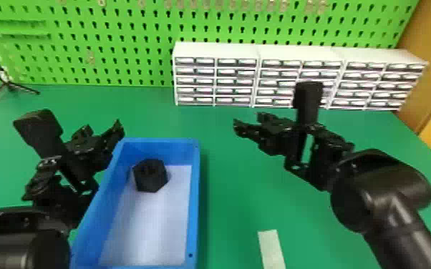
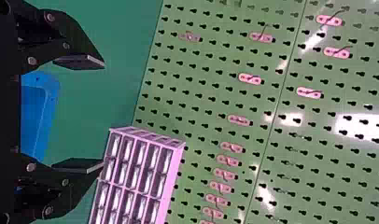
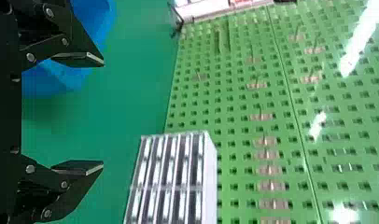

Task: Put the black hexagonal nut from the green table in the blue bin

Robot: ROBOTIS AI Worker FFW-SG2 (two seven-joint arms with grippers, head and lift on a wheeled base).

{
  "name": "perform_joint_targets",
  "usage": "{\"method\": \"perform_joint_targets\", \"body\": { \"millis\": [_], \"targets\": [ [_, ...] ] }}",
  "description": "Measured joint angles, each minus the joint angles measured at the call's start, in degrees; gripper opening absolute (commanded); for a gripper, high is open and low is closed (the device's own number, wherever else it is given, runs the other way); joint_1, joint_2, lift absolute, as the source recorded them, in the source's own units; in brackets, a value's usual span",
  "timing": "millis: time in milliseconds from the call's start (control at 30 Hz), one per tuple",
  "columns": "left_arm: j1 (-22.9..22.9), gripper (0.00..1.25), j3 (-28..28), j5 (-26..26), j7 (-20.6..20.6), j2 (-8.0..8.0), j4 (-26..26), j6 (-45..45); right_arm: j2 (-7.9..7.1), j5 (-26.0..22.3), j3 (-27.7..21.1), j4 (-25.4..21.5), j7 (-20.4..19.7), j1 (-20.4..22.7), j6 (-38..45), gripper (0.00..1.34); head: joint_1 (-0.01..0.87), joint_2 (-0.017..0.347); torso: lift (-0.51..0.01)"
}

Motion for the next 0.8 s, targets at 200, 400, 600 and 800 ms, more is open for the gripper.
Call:
{"method": "perform_joint_targets", "body": {
  "millis": [200,400,600,800],
  "targets": [
    [0.0,0.75,0.0,0.0,0.0,0.0,0.0,0.0,1.85,2.6,-6.5,-1.5,0.0,3.1,0.5,0.85,0.692,0.008,-0.097],
    [-0.1,0.75,-0.2,0.0,0.0,0.01,0.0,0.0,3.3,4.6,-11.8,-2.6,0.0,5.1,0.6,0.85,0.692,0.008,-0.097],
    [-0.2,0.75,-0.1,0.0,0.0,0.01,0.0,0.0,4.8,6.4,-16.5,-3.9,0.0,6.8,0.0,0.85,0.692,0.008,-0.097],
    [-0.4,0.75,-0.2,0.0,0.0,0.0,0.0,0.0,6.56,8.0,-21.5,-5.5,0.0,9.0,-0.6,0.85,0.692,0.008,-0.097]
  ]
}}
